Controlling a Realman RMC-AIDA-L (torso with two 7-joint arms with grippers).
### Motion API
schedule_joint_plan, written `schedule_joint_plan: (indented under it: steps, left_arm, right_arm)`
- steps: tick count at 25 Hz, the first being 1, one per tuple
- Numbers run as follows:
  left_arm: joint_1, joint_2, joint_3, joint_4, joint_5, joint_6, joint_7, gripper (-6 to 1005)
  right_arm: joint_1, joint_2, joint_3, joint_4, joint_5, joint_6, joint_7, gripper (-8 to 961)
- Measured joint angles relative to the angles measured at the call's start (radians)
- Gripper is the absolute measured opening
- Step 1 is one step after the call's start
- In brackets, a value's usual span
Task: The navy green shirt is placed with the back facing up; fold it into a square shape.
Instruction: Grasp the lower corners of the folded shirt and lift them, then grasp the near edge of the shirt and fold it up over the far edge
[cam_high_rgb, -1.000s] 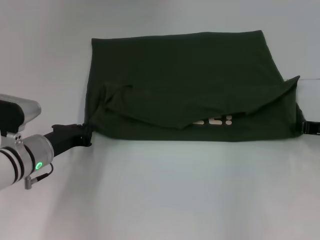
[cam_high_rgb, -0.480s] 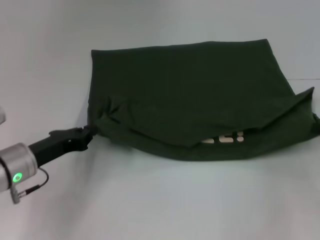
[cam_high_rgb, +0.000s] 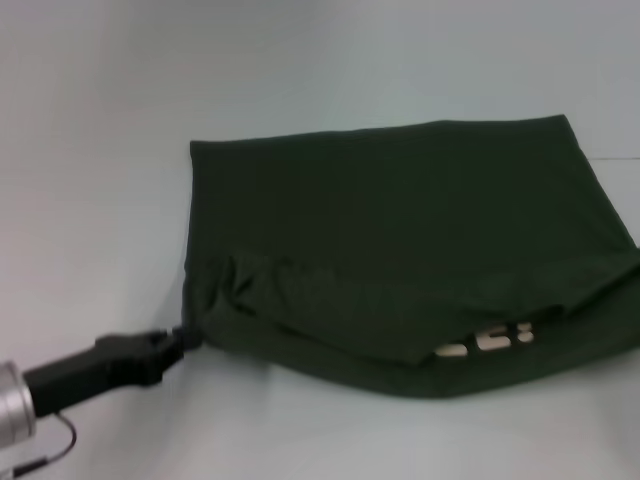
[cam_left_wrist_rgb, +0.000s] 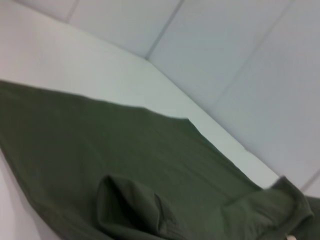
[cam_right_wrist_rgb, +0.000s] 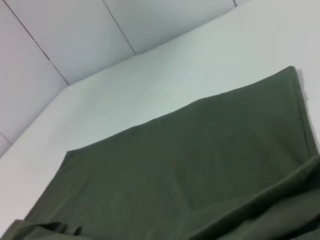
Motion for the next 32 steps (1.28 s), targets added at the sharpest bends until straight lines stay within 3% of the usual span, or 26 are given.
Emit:
schedule_joint_plan:
  steps: [7, 15, 25, 32]
  left_arm:
    - [0.046, -0.003, -0.068, 0.003, 0.115, 0.178, 0.008, 26]
    - [0.090, 0.000, -0.165, 0.034, 0.222, 0.369, 0.029, 26]
    - [0.107, -0.001, -0.170, 0.038, 0.250, 0.408, 0.031, 25]
    - [0.049, 0.011, -0.235, 0.040, 0.240, 0.410, 0.009, 26]
  right_arm:
    - [-0.064, -0.001, 0.119, 0.006, -0.007, -0.147, -0.101, 29]
    - [-0.140, 0.001, 0.170, 0.032, -0.010, -0.249, -0.189, 29]
    - [-0.181, 0.001, 0.217, 0.062, -0.010, -0.305, -0.235, 29]
    - [-0.122, -0.017, 0.303, 0.063, -0.004, -0.327, -0.202, 29]
